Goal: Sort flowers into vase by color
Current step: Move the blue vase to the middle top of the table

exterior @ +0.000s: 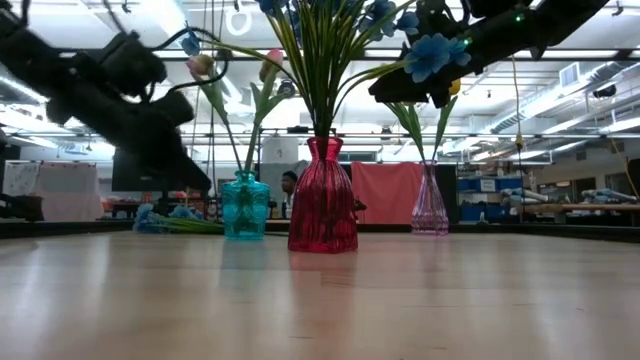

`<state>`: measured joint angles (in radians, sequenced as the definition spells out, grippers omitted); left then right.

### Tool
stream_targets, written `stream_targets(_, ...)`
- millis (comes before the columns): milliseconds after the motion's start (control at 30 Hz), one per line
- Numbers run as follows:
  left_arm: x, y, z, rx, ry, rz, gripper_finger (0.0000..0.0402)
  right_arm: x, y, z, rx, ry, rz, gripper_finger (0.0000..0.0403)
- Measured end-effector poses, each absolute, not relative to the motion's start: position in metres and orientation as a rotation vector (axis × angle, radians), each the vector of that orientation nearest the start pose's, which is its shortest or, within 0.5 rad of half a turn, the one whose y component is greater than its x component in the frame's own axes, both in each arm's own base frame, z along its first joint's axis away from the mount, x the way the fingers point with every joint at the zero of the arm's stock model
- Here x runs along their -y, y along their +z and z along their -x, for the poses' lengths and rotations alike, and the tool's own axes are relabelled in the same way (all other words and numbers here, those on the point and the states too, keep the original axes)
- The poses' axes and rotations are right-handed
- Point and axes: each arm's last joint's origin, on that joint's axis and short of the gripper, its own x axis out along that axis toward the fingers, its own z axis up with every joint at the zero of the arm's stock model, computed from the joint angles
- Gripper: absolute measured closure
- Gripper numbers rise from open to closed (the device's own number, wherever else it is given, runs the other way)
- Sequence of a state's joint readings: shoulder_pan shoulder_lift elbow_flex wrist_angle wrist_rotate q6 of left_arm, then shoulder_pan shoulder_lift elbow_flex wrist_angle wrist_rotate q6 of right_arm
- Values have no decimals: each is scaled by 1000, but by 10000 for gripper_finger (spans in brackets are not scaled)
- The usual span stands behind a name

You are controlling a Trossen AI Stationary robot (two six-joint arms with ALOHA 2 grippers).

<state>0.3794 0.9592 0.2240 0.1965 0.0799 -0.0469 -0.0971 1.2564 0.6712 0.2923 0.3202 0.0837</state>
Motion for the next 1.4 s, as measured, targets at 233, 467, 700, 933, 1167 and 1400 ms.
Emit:
stream_targets(233,-55,129,-150,-422,289,215,220,35,242,-265,-276,-423,-26,238)
stream_targets(467,-53,124,-148,-436,329,202,173,35,244,-265,-262,-415,-19,238)
stream_targets(700,-54,121,-153,-423,349,179,89,34,244,-266,-264,-390,-16,238)
stream_targets(933,-58,112,-162,-417,391,169,48,33,244,-266,-268,-380,5,238)
stream_targets(1167,-61,106,-171,-353,388,163,29,27,243,-267,-273,-342,29,238)
stream_targets(1400,-64,94,-179,-389,392,168,27,22,243,-267,-279,-339,62,238)
